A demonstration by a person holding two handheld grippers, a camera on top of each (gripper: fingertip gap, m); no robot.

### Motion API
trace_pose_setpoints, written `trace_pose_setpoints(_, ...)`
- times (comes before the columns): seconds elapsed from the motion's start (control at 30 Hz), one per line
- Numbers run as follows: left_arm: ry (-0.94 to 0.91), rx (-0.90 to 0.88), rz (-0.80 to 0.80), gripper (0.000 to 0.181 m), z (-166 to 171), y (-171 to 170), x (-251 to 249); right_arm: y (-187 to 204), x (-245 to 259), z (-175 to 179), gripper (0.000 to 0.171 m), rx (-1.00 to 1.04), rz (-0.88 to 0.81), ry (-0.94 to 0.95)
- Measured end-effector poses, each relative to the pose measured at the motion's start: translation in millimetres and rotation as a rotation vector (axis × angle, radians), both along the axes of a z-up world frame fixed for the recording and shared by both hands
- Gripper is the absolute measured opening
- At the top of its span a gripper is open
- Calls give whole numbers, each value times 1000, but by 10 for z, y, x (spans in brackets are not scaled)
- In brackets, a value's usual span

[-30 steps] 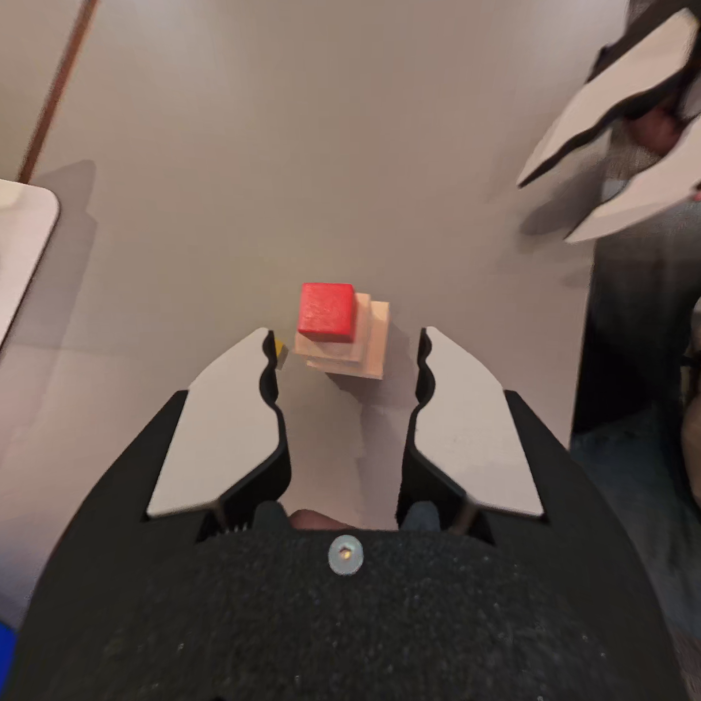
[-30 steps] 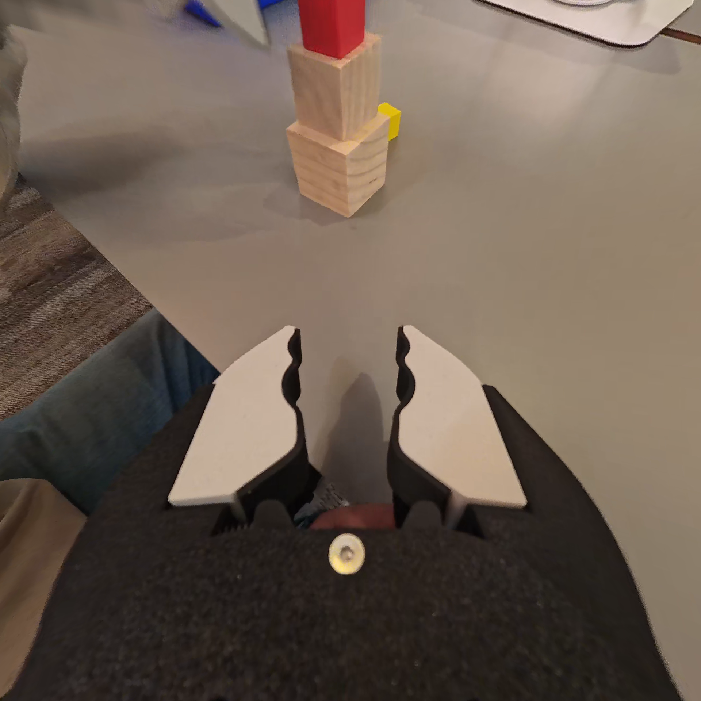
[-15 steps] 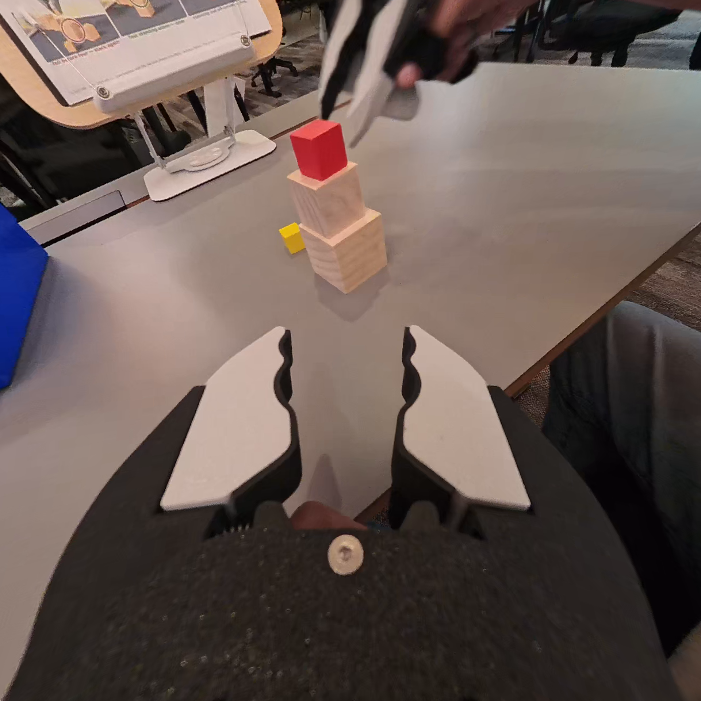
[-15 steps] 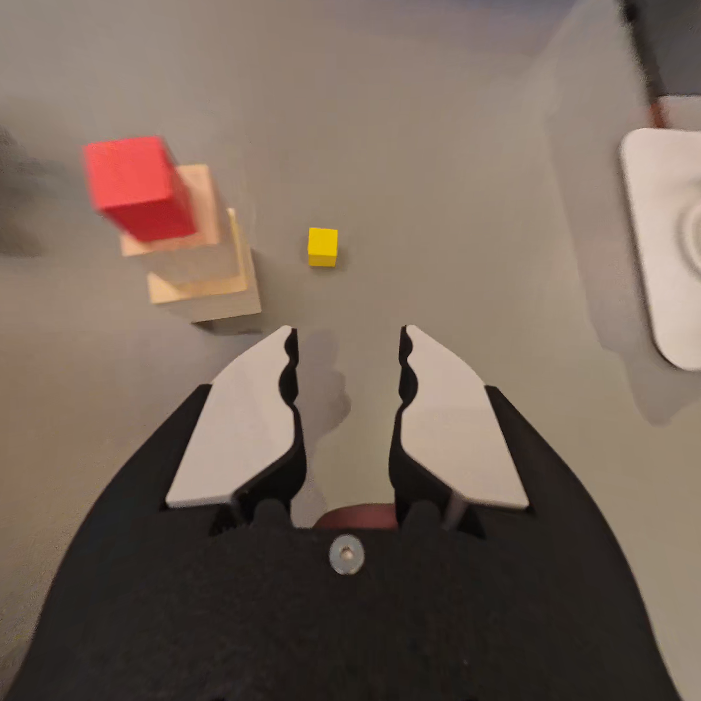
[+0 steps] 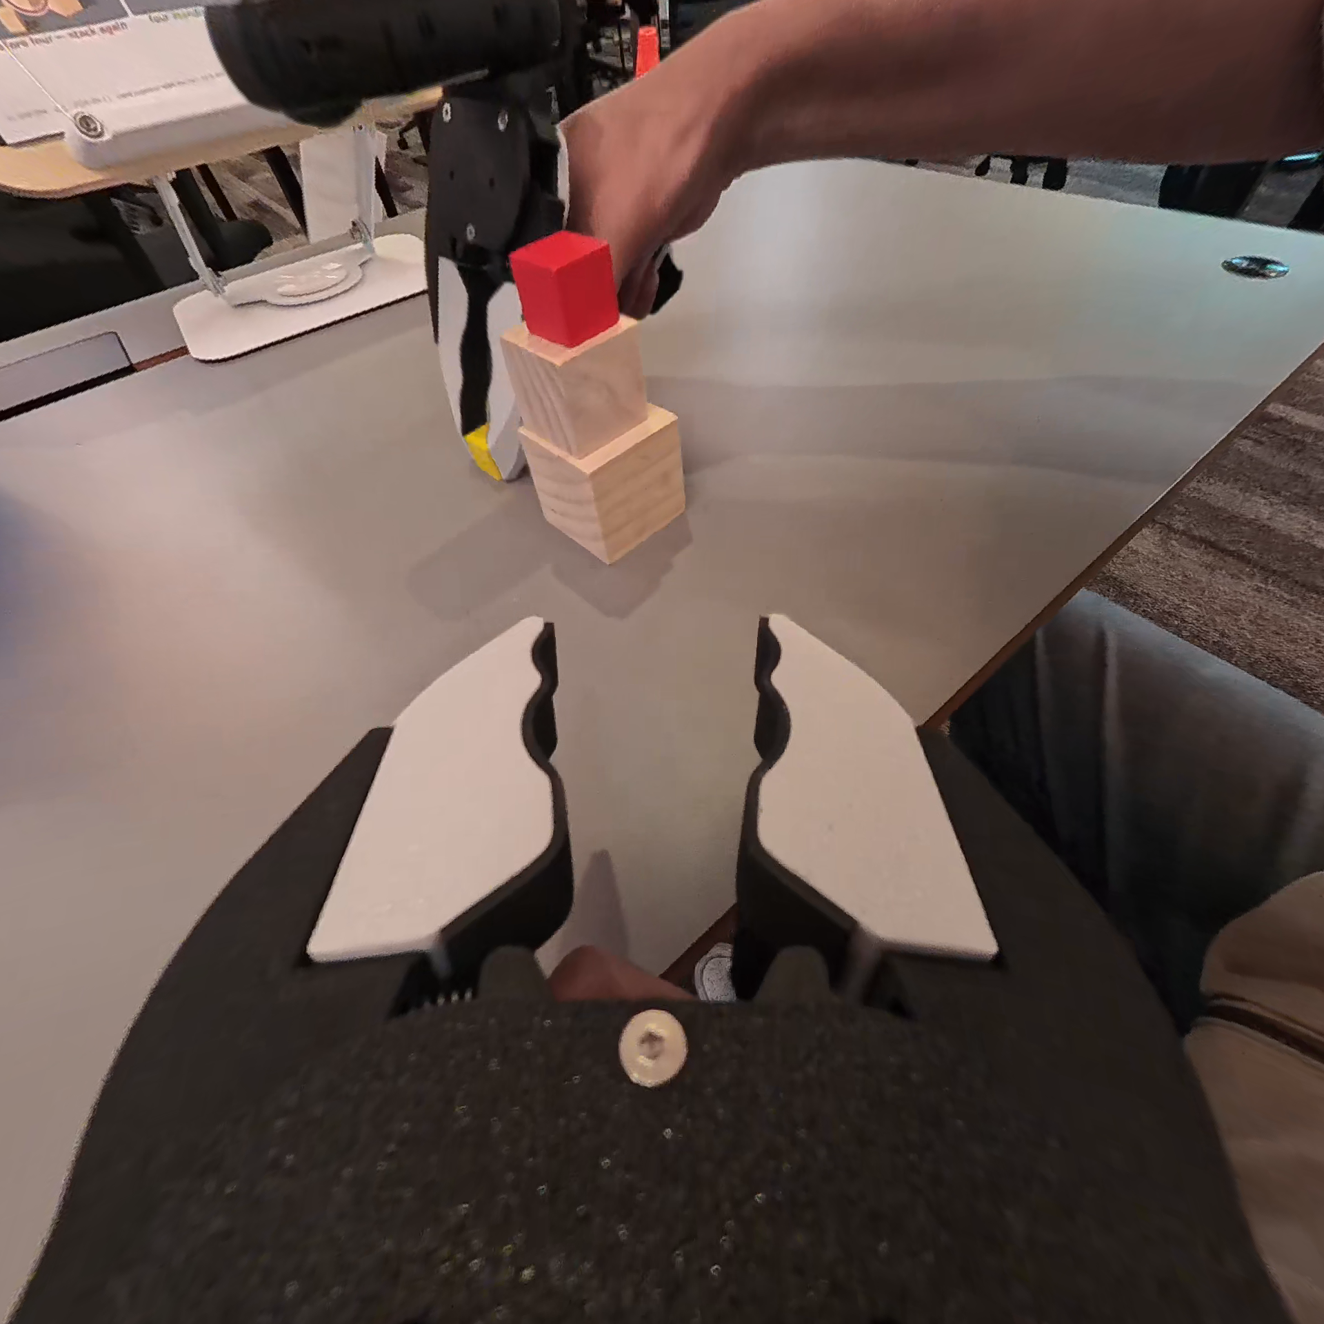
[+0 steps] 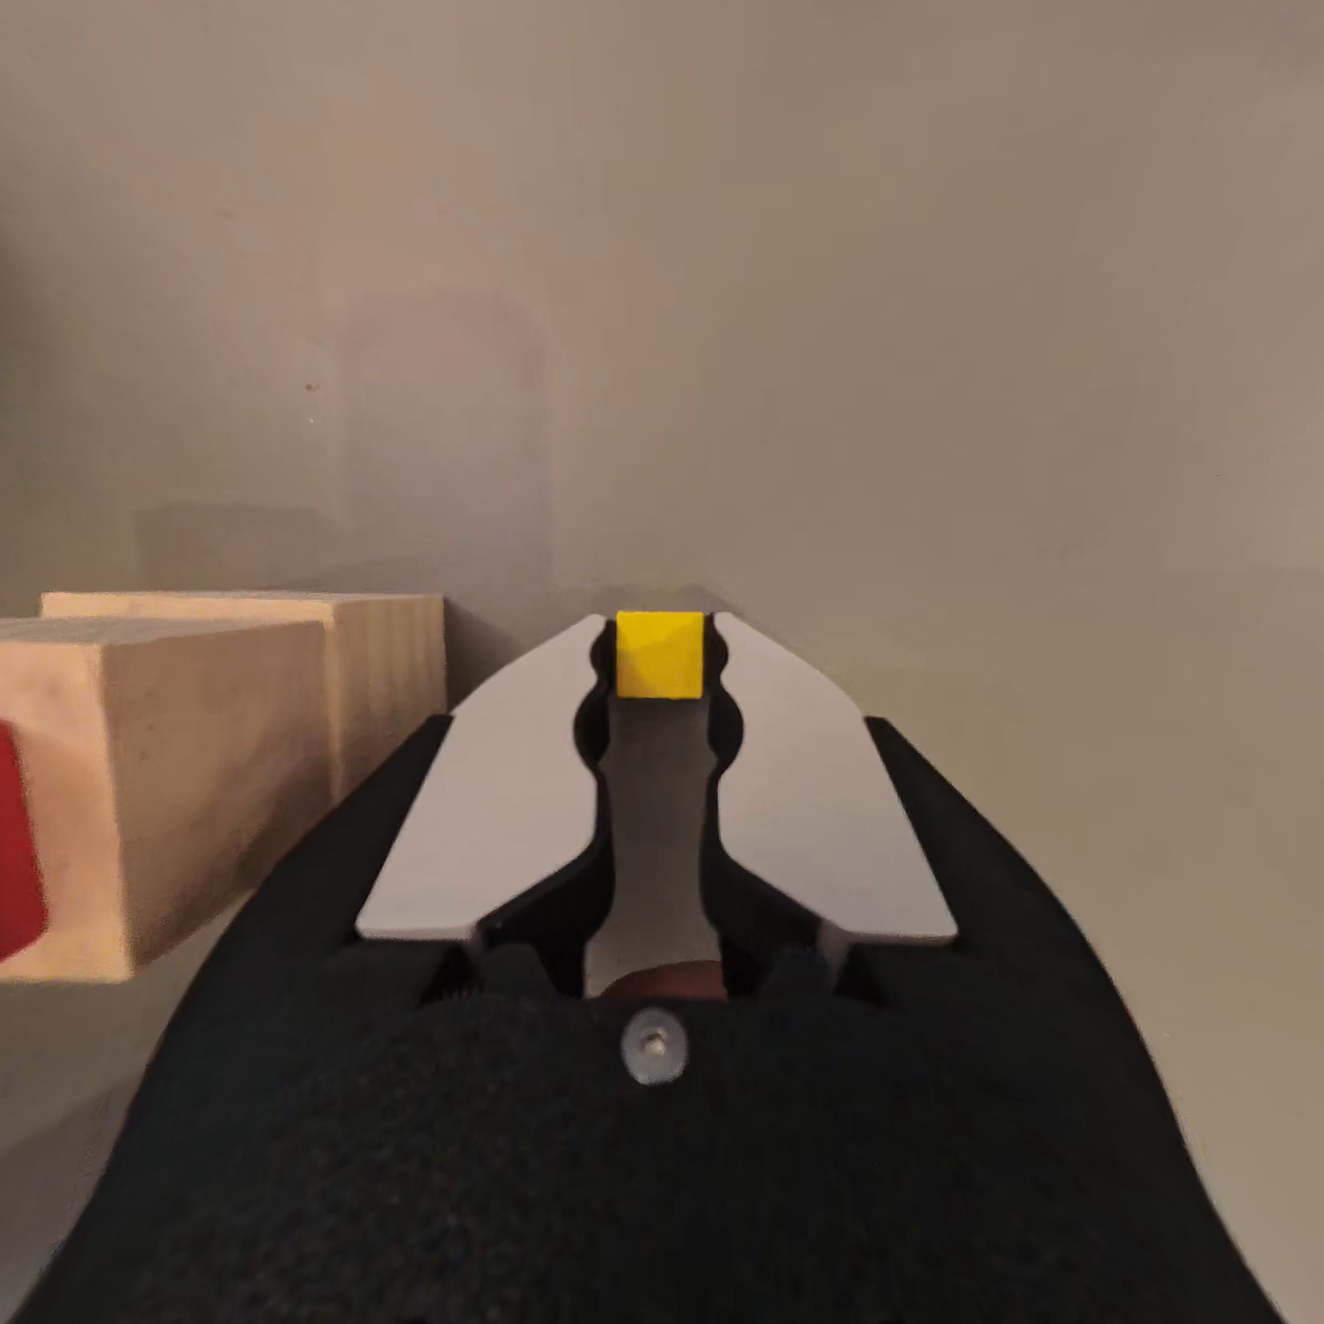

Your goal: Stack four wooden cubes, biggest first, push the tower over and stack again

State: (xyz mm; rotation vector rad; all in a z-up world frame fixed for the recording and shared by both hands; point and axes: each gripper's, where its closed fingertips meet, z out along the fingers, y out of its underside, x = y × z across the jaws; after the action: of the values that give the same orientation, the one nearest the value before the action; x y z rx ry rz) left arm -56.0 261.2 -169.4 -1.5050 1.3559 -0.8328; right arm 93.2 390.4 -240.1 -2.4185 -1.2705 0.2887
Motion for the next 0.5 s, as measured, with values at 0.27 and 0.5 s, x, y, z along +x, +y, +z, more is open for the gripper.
trace_pose_setpoints(0.27,8,20,40,51,-28,135,-7,58,213,849,23,212,-33,-17)
trace_pose_setpoints(0.5,31,-25,86,50,-79,420,90,-559,-269,1636,23,272,62,38)
